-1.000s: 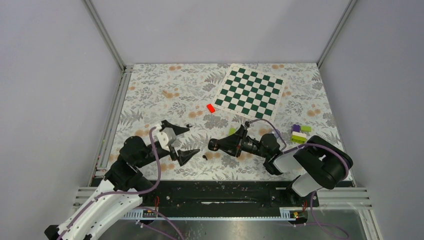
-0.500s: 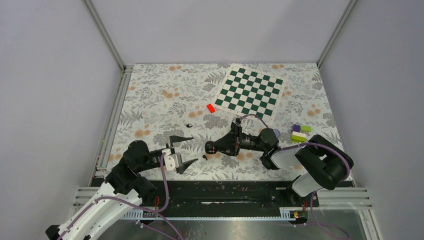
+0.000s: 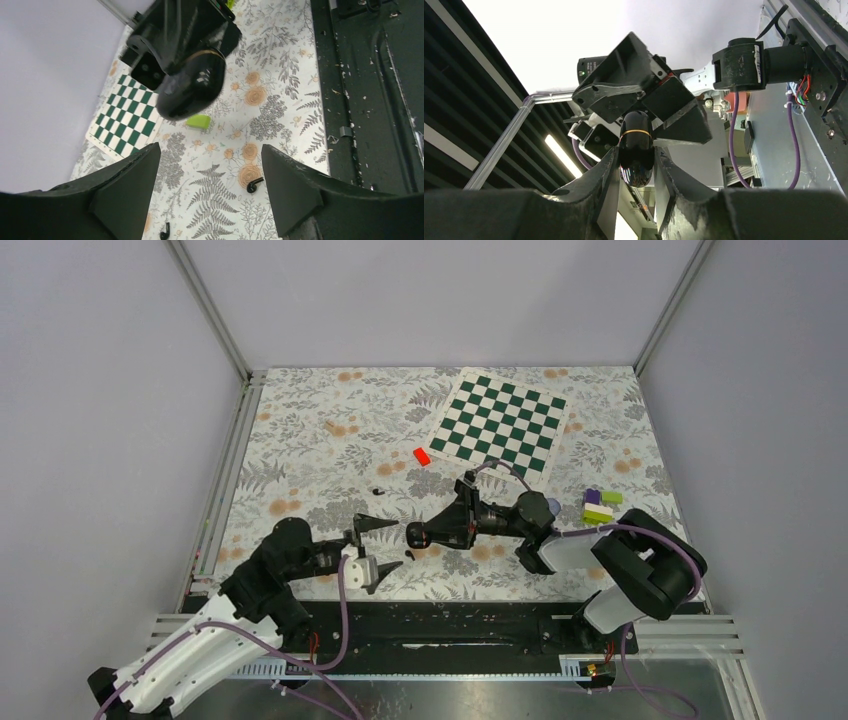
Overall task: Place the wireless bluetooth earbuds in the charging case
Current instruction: Pick up the charging case at the center of the board.
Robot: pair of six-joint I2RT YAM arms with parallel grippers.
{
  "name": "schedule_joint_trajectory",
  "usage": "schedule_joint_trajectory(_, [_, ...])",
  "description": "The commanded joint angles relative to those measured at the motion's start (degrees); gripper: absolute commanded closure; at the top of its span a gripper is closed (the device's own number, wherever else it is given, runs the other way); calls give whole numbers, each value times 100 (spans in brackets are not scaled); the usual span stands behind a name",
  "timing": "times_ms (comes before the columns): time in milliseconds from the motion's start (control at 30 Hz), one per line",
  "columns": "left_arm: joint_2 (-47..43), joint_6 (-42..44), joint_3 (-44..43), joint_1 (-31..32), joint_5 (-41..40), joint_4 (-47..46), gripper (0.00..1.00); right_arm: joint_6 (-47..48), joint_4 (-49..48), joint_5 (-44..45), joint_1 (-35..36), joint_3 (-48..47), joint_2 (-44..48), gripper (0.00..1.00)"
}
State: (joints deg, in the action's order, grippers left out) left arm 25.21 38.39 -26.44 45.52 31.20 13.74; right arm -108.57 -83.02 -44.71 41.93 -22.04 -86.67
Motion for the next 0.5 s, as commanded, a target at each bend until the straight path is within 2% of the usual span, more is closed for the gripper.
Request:
schedule_joint_trajectory(0, [-101, 245, -161, 77, -321, -634, 24, -99, -258, -34, 123, -157, -153, 100])
schedule_joint_trajectory(167, [-57, 438, -257, 112, -566, -628, 24, -474, -230, 192, 132, -205, -263, 100])
schedule_joint_trajectory(467, [279, 1006, -596, 124, -822, -190, 23, -2011, -218, 1014, 138, -127, -448, 100])
